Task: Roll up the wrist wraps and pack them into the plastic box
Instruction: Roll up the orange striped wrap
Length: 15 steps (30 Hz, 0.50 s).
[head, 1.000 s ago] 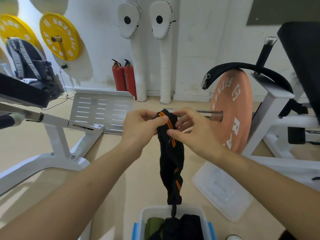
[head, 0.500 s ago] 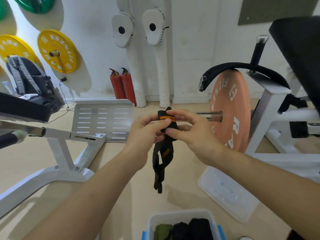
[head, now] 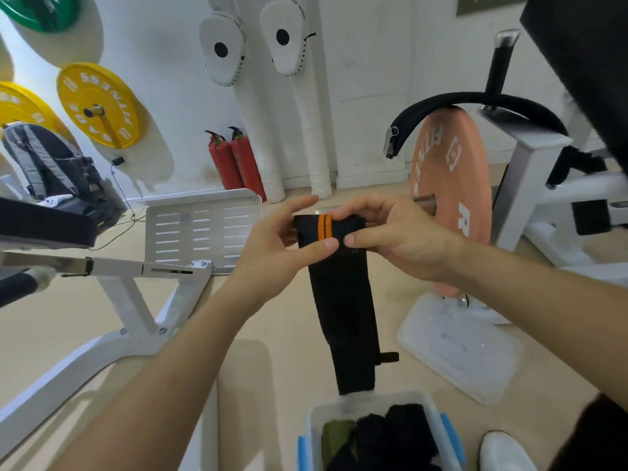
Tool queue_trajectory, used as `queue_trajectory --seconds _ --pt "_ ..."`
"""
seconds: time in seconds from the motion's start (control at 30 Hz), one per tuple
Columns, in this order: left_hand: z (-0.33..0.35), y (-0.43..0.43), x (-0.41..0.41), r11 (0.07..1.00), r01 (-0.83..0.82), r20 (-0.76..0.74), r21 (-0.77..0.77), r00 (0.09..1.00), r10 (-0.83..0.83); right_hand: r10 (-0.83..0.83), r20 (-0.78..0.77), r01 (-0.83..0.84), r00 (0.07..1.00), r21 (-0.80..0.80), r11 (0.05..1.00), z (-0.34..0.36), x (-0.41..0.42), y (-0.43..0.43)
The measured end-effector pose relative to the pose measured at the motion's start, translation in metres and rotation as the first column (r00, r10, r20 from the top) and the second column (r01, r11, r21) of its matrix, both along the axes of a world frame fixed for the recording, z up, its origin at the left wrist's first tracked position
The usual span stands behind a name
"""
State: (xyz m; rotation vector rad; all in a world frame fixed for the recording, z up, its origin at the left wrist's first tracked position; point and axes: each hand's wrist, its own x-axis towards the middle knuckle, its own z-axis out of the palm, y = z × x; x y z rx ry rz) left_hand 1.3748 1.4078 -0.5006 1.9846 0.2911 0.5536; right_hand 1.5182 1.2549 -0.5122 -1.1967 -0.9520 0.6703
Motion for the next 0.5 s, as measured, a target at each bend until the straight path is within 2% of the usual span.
queue_trajectory --seconds 0.07,0.17,0.27,0.33,0.43,0.5 --pt "-0.001 -0.003 0.000 0.999 0.014 0.038 0.041 0.999 -0.016 -0.020 0.011 0.020 1.000 -0.017 1.000 -0.001 0.002 0.000" --pt "-0.003 -0.006 0.002 0.994 -0.072 0.141 0.087 0.988 0.059 -0.099 0.027 0.101 0.995 -0.053 0.993 -0.001 0.004 0.000" --pt "-0.003 -0.007 0.005 0.990 -0.109 0.230 0.094 0.969 0.085 -0.047 0.002 0.047 0.999 -0.116 0.992 0.002 0.003 -0.004" --pt "-0.004 -0.008 0.007 0.980 -0.116 0.265 0.163 0.962 0.070 -0.007 0.022 0.010 1.000 -0.142 0.990 0.005 0.001 -0.006" --pt "-0.008 -0.010 0.010 0.944 -0.097 0.303 0.316 0.953 -0.003 -0.026 0.063 0.032 0.998 -0.099 0.995 0.006 -0.004 -0.006" --pt "-0.009 -0.010 0.012 0.931 -0.099 0.316 0.351 0.948 -0.018 -0.073 0.098 0.078 0.993 -0.051 0.996 0.006 -0.004 -0.006"
